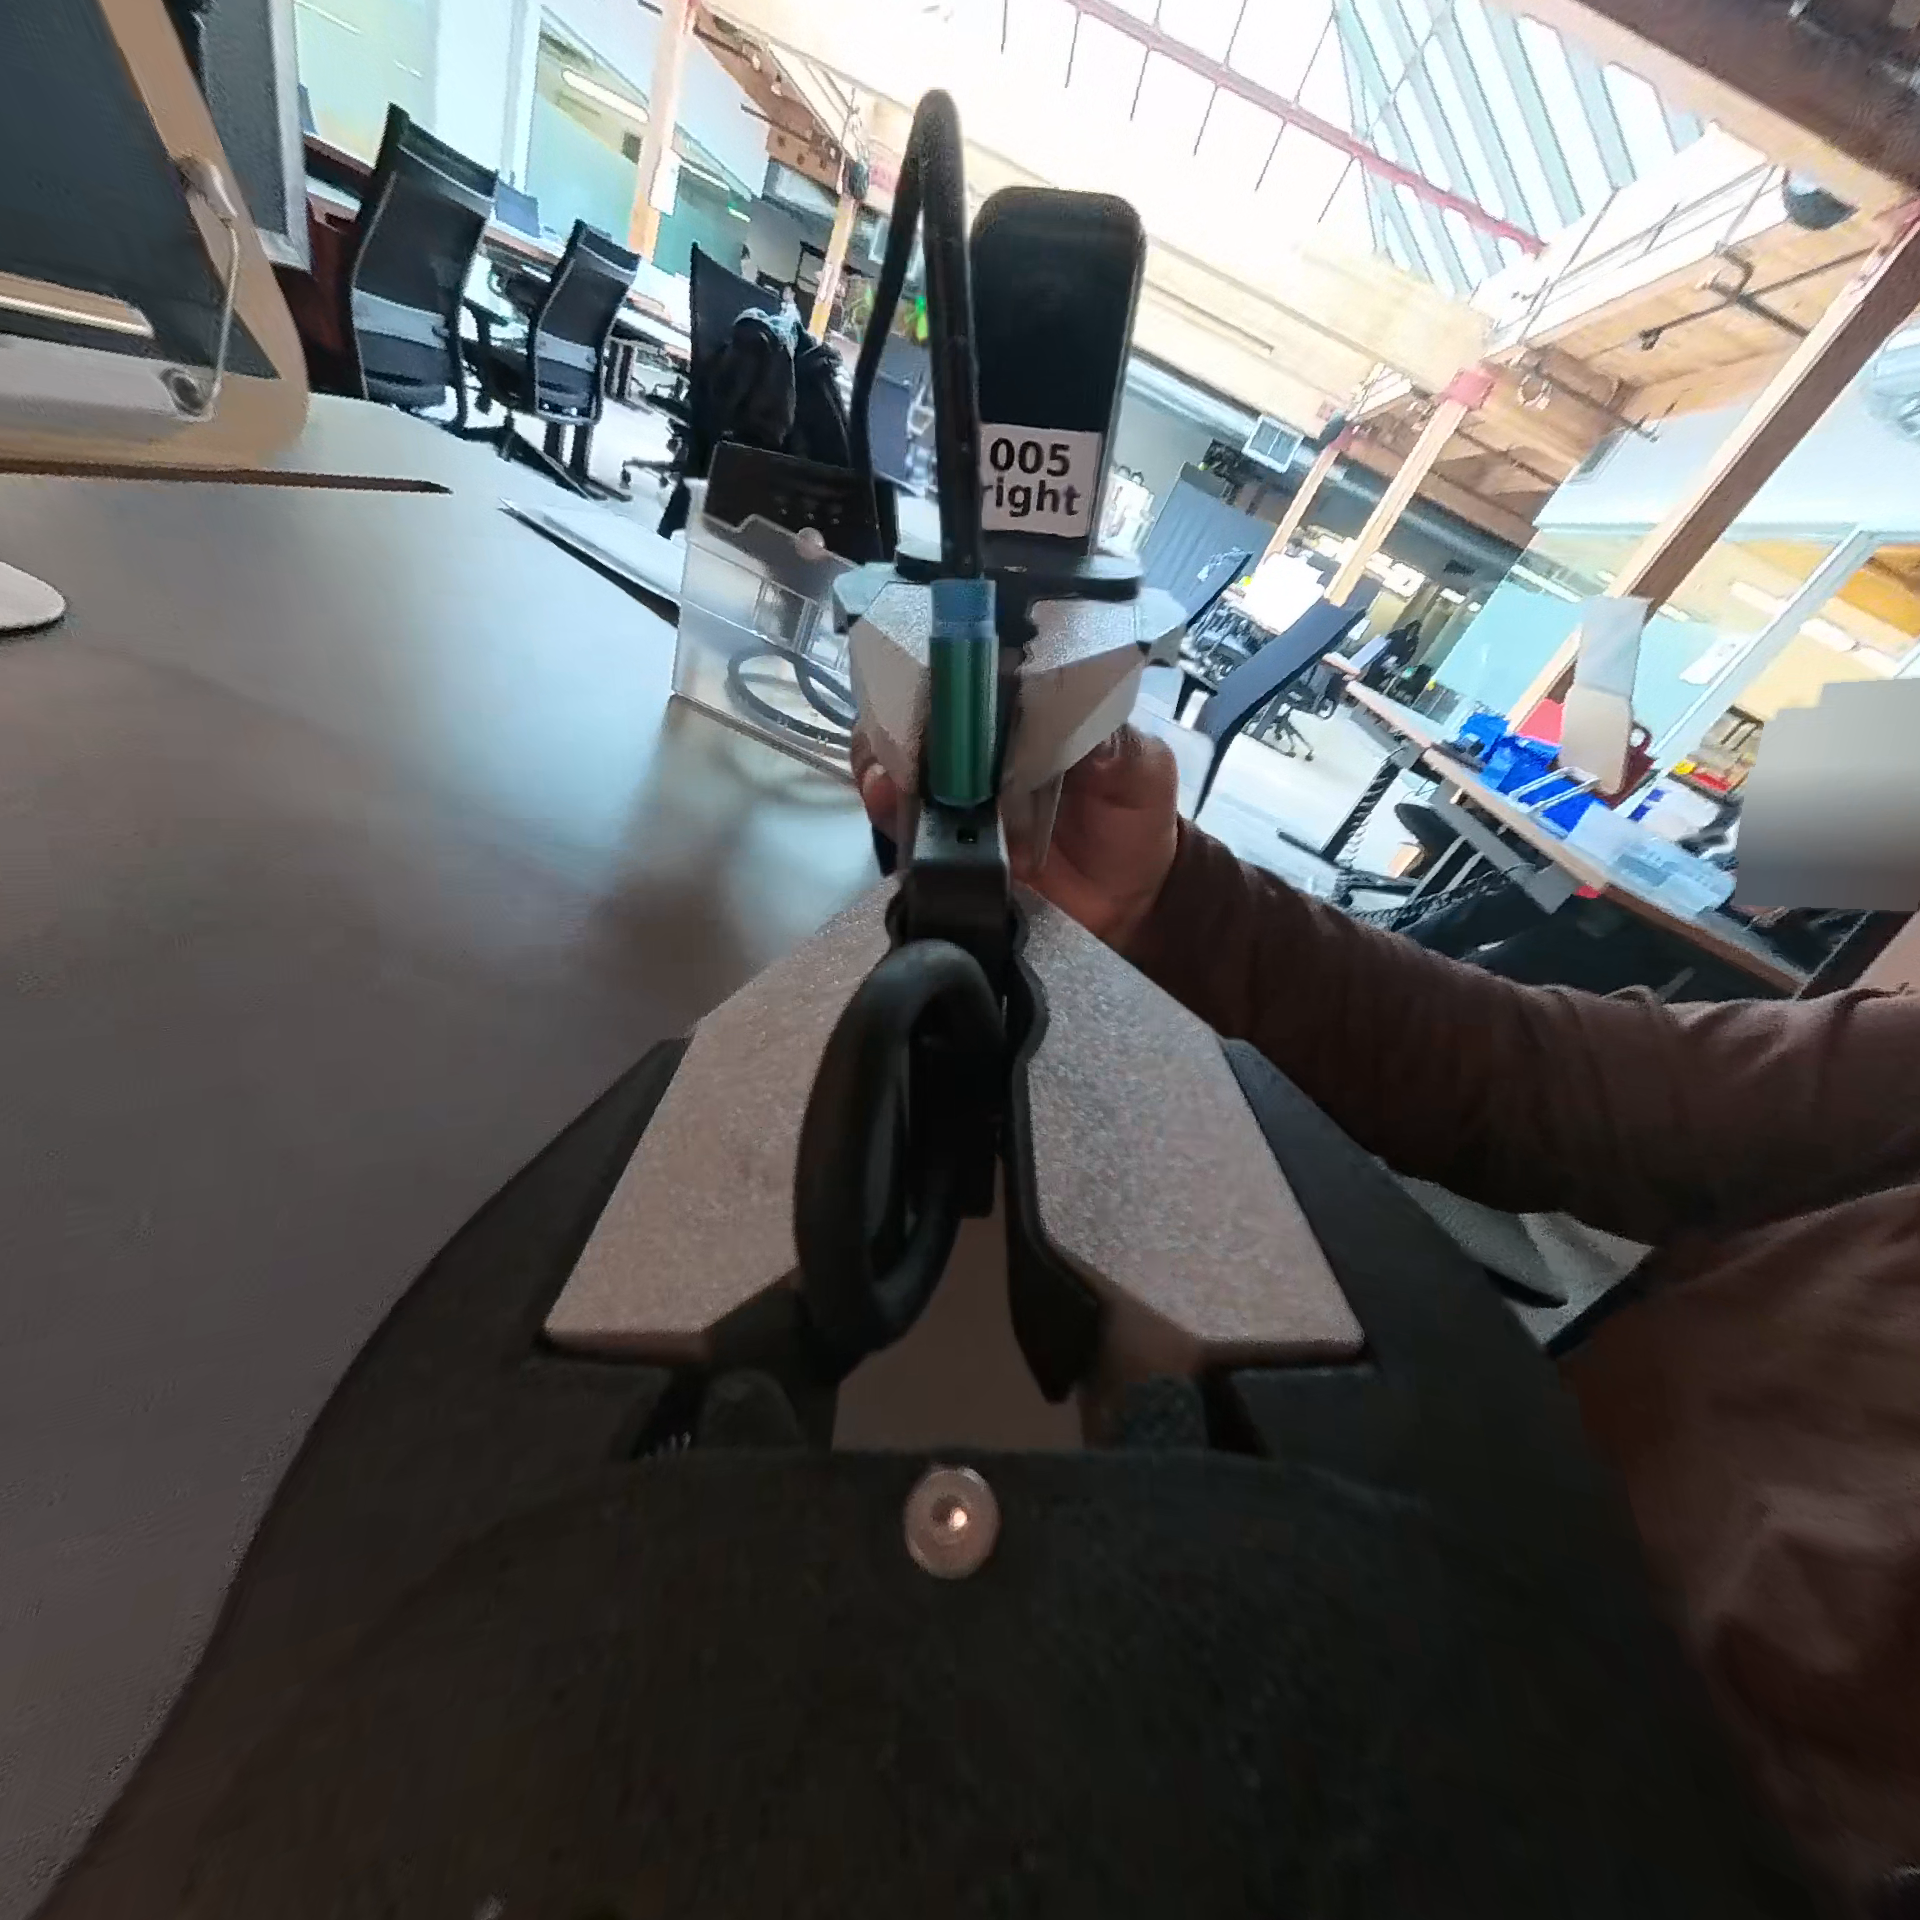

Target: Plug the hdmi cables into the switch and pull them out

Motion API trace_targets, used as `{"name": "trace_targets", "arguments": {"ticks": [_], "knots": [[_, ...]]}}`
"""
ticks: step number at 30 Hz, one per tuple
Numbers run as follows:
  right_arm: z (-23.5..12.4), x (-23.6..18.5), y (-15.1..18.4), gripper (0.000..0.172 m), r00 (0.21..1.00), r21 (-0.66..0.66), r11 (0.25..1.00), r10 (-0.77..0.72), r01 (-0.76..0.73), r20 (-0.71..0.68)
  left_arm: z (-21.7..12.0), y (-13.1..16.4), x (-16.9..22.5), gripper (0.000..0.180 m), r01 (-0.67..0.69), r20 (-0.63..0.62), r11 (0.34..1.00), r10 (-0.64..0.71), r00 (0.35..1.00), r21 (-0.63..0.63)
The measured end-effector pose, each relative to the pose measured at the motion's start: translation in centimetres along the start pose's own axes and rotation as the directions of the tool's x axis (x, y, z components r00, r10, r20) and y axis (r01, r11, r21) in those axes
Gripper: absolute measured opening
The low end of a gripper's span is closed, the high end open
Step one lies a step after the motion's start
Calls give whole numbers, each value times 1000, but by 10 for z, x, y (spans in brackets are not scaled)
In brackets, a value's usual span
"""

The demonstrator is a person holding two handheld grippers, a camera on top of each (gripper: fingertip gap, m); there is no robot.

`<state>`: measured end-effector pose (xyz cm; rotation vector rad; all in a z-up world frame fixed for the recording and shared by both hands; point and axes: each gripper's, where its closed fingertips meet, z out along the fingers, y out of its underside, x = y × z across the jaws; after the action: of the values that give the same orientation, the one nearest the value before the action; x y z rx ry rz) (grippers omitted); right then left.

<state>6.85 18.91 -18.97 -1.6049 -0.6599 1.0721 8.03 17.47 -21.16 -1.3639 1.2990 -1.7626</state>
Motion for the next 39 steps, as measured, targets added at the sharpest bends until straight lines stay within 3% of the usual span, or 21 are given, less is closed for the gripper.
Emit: {"name": "trace_targets", "arguments": {"ticks": [4, 8, 14, 19, 22, 25, 28, 39], "knots": [[1, 1, -4, 8, 1000, 36, 999, 24, -25, 13, 3, -2, 0, 12, 4, 14, 1000, -5, 1000, 15], [2, 5, -12, 7, 997, 61, 998, -1, 6, -82, 3, -11, -2, 12, 87, -2, 993, -87, 996, 82], [8, 15, -33, 6, 986, 211, 977, 68, -35, -149, -1, -30, -5, 13, 224, -81, 953, -212, 974, 206], [18, 19, -43, 6, 982, 266, 963, 87, -41, -165, -10, -38, -9, 12, 223, -70, 943, -212, 975, 248], [20, 15, -47, 7, 985, 262, 965, 43, 2, -166, -12, -42, -5, 12, 197, -77, 950, -184, 980, 241], [18, 5, -41, 7, 994, 155, 987, -30, 46, -107, -13, -34, 1, 12, 128, -49, 983, -122, 991, 131], [14, 0, -24, 7, 999, 64, 996, 54, -55, 5, -13, -19, 2, 12, 63, -14, 997, -63, 998, 46], [15, 5, -18, 7, 998, 45, 997, 63, -62, -16, -13, -20, 0, 12, 187, -96, 976, -177, 980, 110]]}}
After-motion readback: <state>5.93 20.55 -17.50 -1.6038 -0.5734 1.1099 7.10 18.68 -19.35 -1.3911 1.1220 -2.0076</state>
